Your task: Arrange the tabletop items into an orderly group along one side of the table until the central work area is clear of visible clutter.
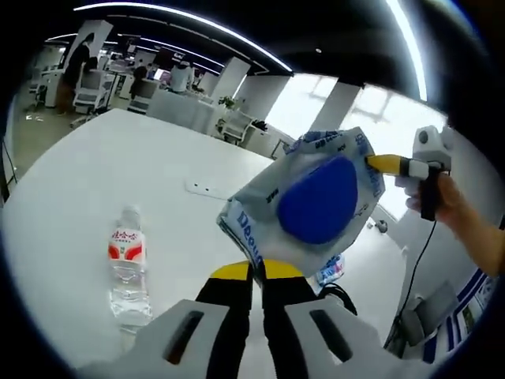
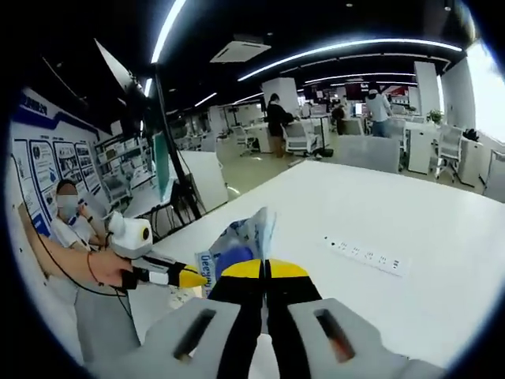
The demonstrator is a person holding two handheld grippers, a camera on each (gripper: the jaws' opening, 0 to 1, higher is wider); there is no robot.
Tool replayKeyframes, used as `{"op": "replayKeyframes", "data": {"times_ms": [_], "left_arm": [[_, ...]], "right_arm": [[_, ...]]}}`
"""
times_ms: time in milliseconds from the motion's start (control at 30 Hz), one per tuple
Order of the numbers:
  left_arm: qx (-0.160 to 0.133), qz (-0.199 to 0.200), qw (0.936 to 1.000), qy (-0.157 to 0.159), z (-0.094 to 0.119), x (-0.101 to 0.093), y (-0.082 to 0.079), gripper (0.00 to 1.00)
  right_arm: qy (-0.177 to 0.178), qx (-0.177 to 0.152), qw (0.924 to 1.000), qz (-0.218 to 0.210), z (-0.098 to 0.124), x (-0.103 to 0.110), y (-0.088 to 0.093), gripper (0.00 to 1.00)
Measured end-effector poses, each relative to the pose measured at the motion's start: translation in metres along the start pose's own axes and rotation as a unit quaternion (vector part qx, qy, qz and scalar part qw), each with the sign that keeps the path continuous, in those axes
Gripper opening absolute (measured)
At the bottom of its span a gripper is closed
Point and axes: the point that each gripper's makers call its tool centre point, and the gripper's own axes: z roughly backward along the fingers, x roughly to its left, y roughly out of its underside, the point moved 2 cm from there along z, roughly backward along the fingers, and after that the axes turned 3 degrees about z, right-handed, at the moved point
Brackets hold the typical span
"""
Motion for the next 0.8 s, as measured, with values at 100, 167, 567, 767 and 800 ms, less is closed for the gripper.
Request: {"op": "replayKeyframes", "data": {"times_ms": [100,167,567,767,800], "left_arm": [[0.005,-0.009,0.9999,0.000,0.002,-0.002,-0.003,0.00],[0.009,-0.014,0.9999,0.000,0.002,-0.003,-0.004,0.00],[0.033,-0.053,0.9980,0.001,-0.001,-0.010,-0.021,0.00],[0.061,-0.068,0.9958,0.003,-0.004,-0.014,-0.019,0.00],[0.062,-0.073,0.9954,0.003,-0.005,-0.015,-0.019,0.00]], "right_arm": [[0.012,0.003,0.9999,-0.009,0.004,-0.005,0.007,0.00],[0.015,0.000,0.9996,-0.025,0.006,-0.004,0.010,0.00],[0.059,0.006,0.9964,-0.060,0.017,-0.012,0.037,0.00],[0.072,0.014,0.9928,-0.095,0.020,-0.018,0.055,0.00],[0.074,0.016,0.9926,-0.096,0.020,-0.019,0.058,0.00]]}}
